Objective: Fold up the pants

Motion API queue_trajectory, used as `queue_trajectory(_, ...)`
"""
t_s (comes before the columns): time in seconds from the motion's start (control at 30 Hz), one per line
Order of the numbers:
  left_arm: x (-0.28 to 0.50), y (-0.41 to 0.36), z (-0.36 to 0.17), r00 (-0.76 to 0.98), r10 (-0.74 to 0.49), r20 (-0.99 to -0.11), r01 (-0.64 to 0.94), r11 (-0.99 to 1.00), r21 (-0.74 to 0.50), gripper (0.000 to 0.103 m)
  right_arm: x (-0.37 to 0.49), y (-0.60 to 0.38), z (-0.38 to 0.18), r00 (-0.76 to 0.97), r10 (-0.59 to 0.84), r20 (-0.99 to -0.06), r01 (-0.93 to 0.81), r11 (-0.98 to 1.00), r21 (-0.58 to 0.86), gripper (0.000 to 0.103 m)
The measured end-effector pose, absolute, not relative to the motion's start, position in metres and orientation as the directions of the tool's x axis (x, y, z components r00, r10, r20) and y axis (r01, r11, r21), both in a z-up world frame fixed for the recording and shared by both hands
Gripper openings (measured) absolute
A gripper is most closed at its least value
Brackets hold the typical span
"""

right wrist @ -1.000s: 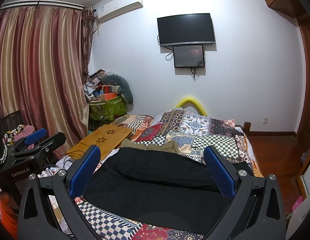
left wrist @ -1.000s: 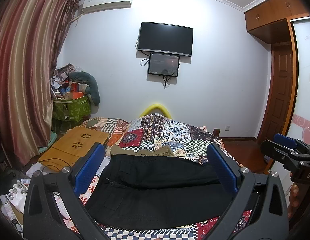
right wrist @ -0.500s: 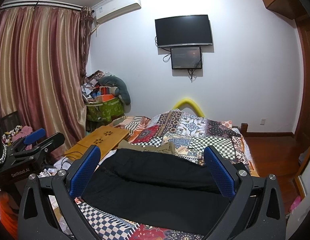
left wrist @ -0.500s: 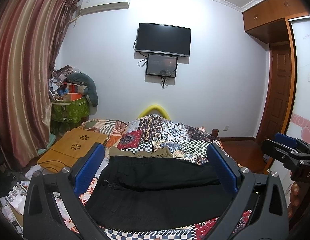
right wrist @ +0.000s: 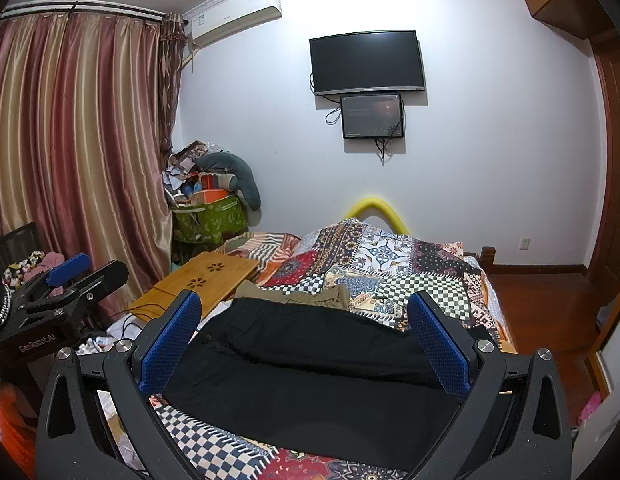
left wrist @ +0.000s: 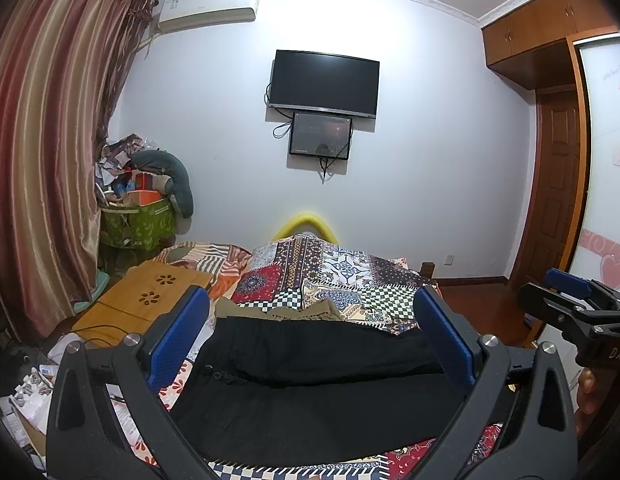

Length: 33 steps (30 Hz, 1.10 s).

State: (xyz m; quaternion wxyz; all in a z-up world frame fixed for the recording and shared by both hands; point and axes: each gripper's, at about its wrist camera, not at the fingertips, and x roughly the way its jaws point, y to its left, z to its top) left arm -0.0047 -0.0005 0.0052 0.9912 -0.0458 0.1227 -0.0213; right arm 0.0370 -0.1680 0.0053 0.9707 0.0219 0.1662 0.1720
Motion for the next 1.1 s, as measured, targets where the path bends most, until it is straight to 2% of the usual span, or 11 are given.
queue_trajectory(0.4,0.011,-0.002,0.001,0.960,-0.069,-0.272,0.047,0.995,-0.086,0.103,0.044,-0.166,0.001,0.884,0.325,-0.336,-0.316,0.945,0.082,0.103)
queue_trajectory(0.67,0.059,0.010,-0.025,0.928,-0.056,-0.369,0.020,0.995,-0.103,0.103,0.077,-0.182,-0.028,0.881,0.234,-0.412,-0.230,0.971,0.059,0.103)
queue_trajectory(1.1,0.164,0.054,-0.079,0.847,0.040,-0.530,-0.078,0.996,-0.050,0.103,0.152,-0.232,-0.082,0.828,0.111,-0.550,-0.107,0.993,0.039,0.102)
